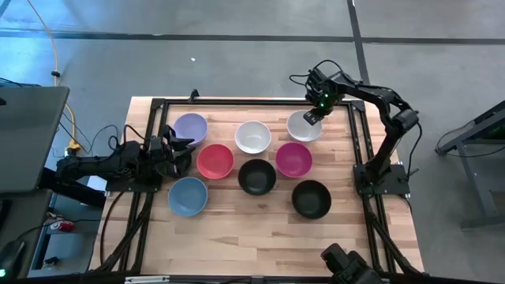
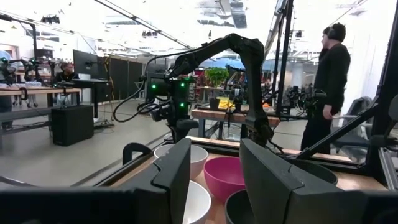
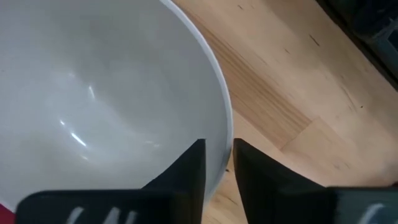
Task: Nest bowls inside each other
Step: Stack the right white bowl on top of the middle black bowl
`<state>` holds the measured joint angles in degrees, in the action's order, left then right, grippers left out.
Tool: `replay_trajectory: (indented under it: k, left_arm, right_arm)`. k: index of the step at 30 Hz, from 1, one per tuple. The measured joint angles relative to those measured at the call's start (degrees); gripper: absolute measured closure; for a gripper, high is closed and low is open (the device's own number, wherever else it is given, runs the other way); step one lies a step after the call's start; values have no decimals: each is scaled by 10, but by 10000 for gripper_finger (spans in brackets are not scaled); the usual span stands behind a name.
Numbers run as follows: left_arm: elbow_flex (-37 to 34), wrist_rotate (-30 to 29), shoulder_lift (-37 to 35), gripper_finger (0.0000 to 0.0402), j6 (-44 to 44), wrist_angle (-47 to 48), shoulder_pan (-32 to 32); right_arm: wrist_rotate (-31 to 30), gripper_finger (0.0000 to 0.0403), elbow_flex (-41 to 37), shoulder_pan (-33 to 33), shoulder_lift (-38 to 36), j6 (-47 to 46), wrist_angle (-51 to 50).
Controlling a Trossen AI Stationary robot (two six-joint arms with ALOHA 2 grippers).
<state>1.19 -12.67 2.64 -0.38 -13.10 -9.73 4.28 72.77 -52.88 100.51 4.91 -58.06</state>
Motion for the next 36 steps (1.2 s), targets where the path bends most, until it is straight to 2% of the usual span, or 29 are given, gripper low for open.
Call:
replay_trajectory:
  k: [7, 18, 26, 36]
  left_arm:
    - [0, 0, 0, 275, 0, 0, 0]
    - [0, 0, 0, 275, 0, 0, 0]
    - [0, 0, 0, 275, 0, 0, 0]
    - [0, 0, 0, 275, 0, 0, 0]
  right_arm:
    - [-19, 397, 0, 0, 0, -3, -4]
    - [-21, 401, 8, 0, -1, -29, -12]
    - [4, 402, 97, 8, -1, -51, -69]
    - [6, 403, 233, 45, -1, -84, -156]
